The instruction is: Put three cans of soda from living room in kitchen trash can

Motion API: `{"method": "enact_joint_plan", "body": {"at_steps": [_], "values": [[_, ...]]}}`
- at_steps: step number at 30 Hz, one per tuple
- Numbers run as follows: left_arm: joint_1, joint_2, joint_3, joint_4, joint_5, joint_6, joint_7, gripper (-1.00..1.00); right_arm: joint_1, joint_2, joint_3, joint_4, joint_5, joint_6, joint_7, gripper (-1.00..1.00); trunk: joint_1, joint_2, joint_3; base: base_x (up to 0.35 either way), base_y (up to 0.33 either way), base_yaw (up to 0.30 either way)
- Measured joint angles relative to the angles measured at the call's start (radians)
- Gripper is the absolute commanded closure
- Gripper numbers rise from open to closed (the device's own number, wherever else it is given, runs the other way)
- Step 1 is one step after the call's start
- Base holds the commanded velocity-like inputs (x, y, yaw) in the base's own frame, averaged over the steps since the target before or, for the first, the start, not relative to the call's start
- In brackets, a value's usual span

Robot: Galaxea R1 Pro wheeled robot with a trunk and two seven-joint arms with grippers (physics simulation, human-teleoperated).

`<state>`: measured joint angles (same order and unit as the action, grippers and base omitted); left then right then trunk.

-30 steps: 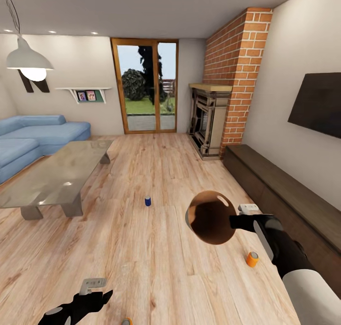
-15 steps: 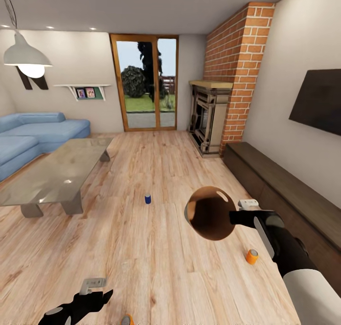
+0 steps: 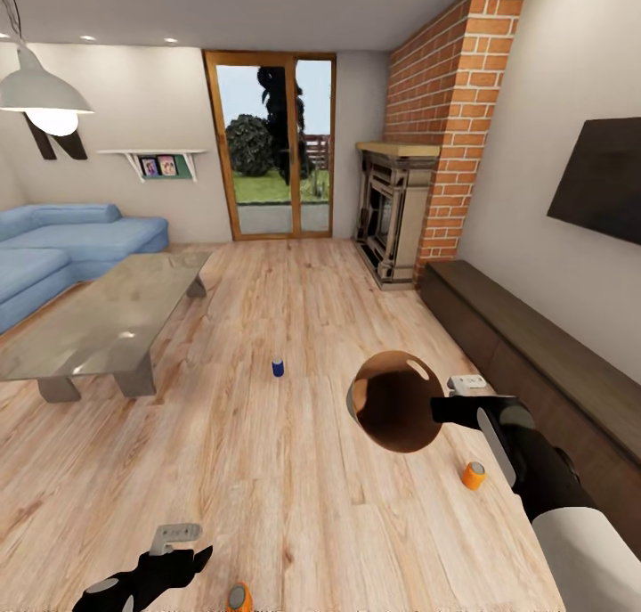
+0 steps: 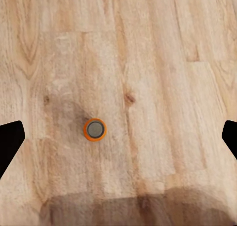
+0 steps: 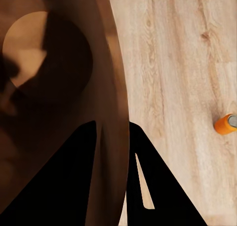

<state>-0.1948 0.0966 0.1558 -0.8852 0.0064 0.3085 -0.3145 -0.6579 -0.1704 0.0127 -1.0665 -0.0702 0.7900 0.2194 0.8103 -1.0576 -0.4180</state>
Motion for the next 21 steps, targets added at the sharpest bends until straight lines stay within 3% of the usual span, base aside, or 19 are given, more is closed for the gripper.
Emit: {"method": "enact_joint_plan", "body": {"at_steps": [21], "values": [[0.0, 0.0, 0.001, 0.0, 0.001, 0.0, 0.0, -1.0, -0.003, -0.001, 0.005, -0.006, 0.004, 0.001, 0.0, 1.0, 0.08, -0.147, -0.099, 0.0, 0.0, 0.0]]}}
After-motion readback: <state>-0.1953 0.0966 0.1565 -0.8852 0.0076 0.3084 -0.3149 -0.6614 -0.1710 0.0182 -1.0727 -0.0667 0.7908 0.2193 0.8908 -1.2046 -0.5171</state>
